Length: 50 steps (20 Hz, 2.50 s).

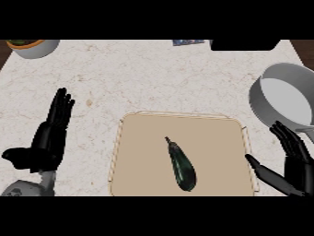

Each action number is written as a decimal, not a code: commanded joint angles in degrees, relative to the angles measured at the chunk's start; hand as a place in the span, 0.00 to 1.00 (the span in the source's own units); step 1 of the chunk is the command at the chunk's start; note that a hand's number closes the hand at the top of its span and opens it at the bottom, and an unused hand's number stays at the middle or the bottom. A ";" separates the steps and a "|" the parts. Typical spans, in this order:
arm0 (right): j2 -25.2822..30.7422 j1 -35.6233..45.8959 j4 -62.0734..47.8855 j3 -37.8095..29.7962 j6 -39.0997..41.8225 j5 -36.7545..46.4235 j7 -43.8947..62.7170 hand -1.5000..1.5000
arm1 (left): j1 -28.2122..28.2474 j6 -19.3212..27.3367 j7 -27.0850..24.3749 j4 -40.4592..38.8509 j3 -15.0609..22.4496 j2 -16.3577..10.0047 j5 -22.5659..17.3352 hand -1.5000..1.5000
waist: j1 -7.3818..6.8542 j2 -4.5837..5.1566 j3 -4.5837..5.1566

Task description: Pick the eggplant from the tray and place it in the pot

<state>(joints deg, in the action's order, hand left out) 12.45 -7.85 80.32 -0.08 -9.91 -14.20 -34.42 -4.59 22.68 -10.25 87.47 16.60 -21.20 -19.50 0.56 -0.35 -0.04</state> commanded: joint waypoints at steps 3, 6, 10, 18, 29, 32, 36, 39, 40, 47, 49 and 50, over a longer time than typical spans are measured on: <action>-4.25 -11.35 14.18 4.54 1.57 0.94 -7.09 0.00 | -1.01 0.79 0.71 0.20 0.20 3.18 1.70 0.50 | 0.10 0.19 0.06; -0.48 -14.48 23.07 7.09 -1.42 5.37 3.58 0.00 | 2.82 -0.55 -3.44 -1.16 1.05 4.86 2.90 0.50 | -0.17 0.26 0.10; 7.54 -14.25 25.70 12.62 -1.34 14.64 16.44 0.00 | 2.16 1.03 -1.00 0.94 2.80 4.77 3.82 0.50 | -0.70 0.27 0.23; 15.44 -7.16 28.38 20.69 7.22 23.56 40.70 0.00 | -0.21 -0.97 2.22 3.46 -0.25 1.82 2.56 0.50 | -1.64 0.40 0.14; 4.37 2.03 23.45 30.21 9.64 32.74 57.37 0.00 | 5.47 -2.28 -0.36 4.11 -0.36 5.46 5.95 0.50 | -0.99 0.27 0.04; 3.46 5.52 16.59 26.78 12.19 31.41 56.33 0.00 | 2.73 -2.07 2.59 4.61 -1.88 6.34 6.52 0.50 | -0.84 0.34 0.02; 2.53 7.96 17.01 24.04 17.29 28.72 58.17 0.00 | 4.51 -4.11 -0.57 1.38 -3.03 8.28 7.94 0.50 | -0.76 0.34 0.03; -4.07 3.68 12.08 32.72 9.53 38.19 54.24 0.00 | 3.86 -3.45 0.43 1.45 -2.79 9.86 9.96 0.50 | -0.65 0.32 0.03; -2.15 4.19 12.11 28.04 13.09 35.24 52.11 0.00 | 3.32 -6.56 -0.06 -0.03 -4.77 10.48 9.39 0.50 | -0.56 0.33 0.03; -6.34 6.69 6.54 28.04 12.30 40.48 52.66 0.00 | 3.05 -8.20 2.98 3.12 -7.53 10.83 11.77 0.50 | -0.64 0.32 0.03; -9.45 11.27 0.34 25.50 11.28 39.73 50.37 0.00 | 4.47 -7.71 3.89 3.95 -6.83 11.77 12.06 0.50 | -0.74 0.35 0.03; -6.08 4.50 7.90 26.18 12.86 39.84 51.06 0.00 | 5.41 -9.20 0.23 2.05 -8.46 12.62 12.60 0.50 | -0.55 0.32 0.04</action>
<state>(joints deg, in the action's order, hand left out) 6.43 -1.33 87.26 27.09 2.01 24.83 17.19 -0.28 15.06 -8.94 89.55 9.81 -9.82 -7.94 -0.09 -0.01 -0.01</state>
